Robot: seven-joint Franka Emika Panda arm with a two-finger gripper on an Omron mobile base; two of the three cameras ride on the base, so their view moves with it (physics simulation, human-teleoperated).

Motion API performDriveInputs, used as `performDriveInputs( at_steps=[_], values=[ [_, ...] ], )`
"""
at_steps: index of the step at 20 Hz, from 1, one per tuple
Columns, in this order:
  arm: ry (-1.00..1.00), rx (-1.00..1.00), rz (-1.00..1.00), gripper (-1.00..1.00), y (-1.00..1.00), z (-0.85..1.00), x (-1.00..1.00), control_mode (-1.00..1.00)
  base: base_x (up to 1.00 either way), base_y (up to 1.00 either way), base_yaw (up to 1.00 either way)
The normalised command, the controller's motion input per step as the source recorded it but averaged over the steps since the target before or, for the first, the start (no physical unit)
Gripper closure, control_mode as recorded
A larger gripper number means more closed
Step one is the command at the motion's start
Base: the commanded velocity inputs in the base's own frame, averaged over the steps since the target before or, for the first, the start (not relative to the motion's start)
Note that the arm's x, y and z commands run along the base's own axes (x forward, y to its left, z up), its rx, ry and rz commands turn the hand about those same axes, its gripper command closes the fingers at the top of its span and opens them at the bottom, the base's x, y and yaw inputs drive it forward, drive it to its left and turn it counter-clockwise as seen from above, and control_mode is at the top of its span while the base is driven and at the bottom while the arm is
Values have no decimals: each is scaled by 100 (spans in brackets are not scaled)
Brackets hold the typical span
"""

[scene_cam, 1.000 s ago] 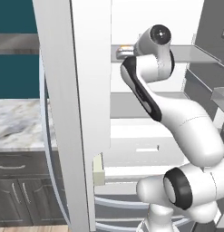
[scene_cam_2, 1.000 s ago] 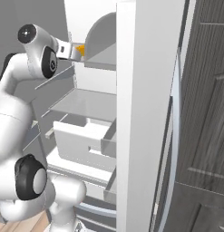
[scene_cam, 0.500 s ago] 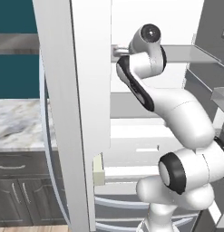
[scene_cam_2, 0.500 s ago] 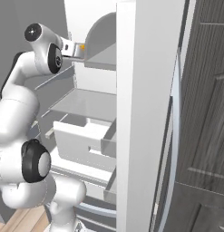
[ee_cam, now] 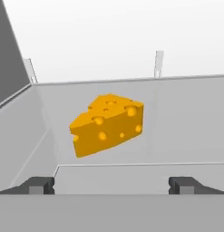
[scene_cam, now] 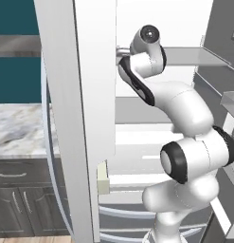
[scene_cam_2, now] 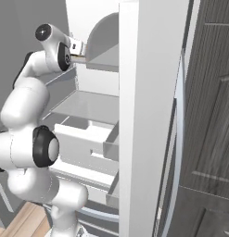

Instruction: Take the cheese, fish, and potato from the fridge and place them on the plate on the dining counter to create an appetizer plate.

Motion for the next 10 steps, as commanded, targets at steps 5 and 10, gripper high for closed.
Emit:
performDriveInputs(
  at_steps=[5, 10],
  values=[
    [0, 0, 0, -100, 0, -1, 48, -100, 0, 0, 0],
    [0, 0, 0, -100, 0, -11, 52, -100, 0, 0, 0]
  ],
)
